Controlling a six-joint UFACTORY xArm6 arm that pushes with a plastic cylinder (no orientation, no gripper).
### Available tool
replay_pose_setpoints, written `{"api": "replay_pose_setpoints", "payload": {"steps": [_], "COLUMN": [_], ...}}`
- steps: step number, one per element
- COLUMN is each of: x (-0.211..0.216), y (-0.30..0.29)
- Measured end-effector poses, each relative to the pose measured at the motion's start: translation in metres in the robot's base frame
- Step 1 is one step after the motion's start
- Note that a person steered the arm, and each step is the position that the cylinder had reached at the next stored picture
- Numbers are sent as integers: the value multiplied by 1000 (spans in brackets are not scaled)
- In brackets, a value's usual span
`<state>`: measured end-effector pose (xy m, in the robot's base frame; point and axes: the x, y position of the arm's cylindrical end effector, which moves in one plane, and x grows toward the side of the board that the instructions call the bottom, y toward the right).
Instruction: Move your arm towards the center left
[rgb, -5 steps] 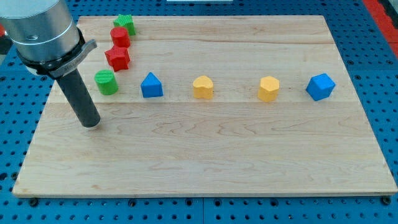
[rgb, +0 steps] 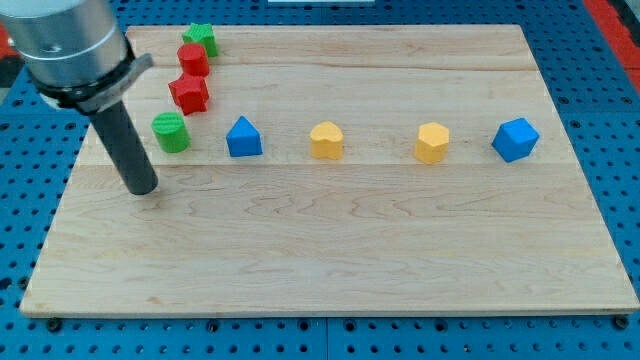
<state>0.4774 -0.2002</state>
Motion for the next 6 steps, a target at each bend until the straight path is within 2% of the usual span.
{"api": "replay_pose_setpoints", "payload": {"steps": [6], "x": [-4], "y": [-7]}}
